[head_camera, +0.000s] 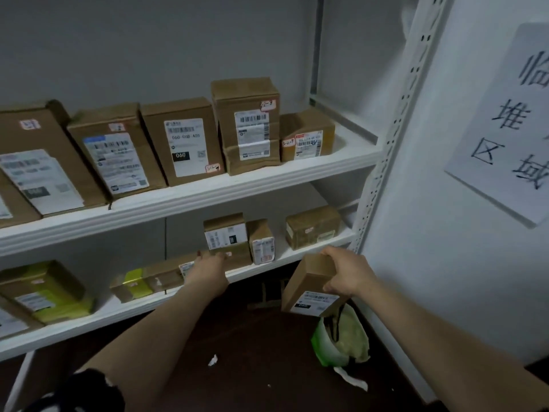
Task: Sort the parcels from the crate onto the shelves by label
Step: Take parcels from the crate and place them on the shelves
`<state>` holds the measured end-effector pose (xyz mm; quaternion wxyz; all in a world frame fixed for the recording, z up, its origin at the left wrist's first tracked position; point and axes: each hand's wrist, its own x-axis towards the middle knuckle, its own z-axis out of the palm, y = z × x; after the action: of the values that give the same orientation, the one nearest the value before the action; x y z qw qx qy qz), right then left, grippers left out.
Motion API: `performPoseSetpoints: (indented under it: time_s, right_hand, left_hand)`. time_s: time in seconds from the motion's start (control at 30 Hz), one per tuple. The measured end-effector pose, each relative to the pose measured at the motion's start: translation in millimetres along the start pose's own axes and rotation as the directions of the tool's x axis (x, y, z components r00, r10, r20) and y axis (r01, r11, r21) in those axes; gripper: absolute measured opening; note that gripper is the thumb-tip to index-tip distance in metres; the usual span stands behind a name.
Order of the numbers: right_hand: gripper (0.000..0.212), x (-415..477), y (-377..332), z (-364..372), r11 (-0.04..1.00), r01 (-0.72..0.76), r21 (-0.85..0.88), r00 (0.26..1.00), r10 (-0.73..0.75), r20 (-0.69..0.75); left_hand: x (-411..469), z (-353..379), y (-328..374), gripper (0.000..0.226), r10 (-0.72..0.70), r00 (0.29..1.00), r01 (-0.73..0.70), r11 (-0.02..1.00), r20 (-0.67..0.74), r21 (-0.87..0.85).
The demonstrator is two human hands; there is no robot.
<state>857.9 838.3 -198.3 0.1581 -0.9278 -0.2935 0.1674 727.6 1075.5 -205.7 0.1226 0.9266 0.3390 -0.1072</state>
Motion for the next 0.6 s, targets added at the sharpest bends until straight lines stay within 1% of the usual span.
performPoseSetpoints:
  time_s: [0.1,0.17,0.27,0.33,0.4,0.47,0.6]
  right_hand:
    - [0.065,45,13,-13,1.000,0.031,-0.001,0.999,-0.031,-0.007]
    - [0.066,68,17,-16,0.999,0.032,-0.009,0.999,-0.032,-0.003]
    - [0.063,97,20,-11,0.999,0.045,-0.025,0.999,-0.045,0.026]
    - [0.063,114,20,-8,0.998,0.060,-0.031,0.997,-0.059,0.048]
    - [0.064,129,21,-6,0.997,0.053,-0.048,0.997,-0.050,0.066]
    - [0.065,141,21,-5,0.999,0.034,-0.035,0.996,-0.031,0.078]
    - [0.065,160,24,-4,0.999,0.043,-0.014,0.993,-0.041,0.114]
  left_hand:
    - [30,-3,16,0.056,-0.026,0.997,0.031,0.998,-0.069,0.061]
    - [46,-3,21,0.056,-0.029,0.996,0.038,0.993,-0.080,0.114]
    - [75,-1,27,0.056,0.003,0.994,0.016,0.985,-0.105,0.172]
    - [97,3,36,0.056,0.097,0.989,-0.073,0.975,-0.109,0.210]
    - [118,8,50,0.055,0.226,0.972,-0.203,0.945,-0.065,0.258]
    - [138,17,64,0.056,0.325,0.946,-0.309,0.907,-0.009,0.288]
    - [176,32,87,0.059,0.367,0.922,-0.386,0.864,0.121,0.323]
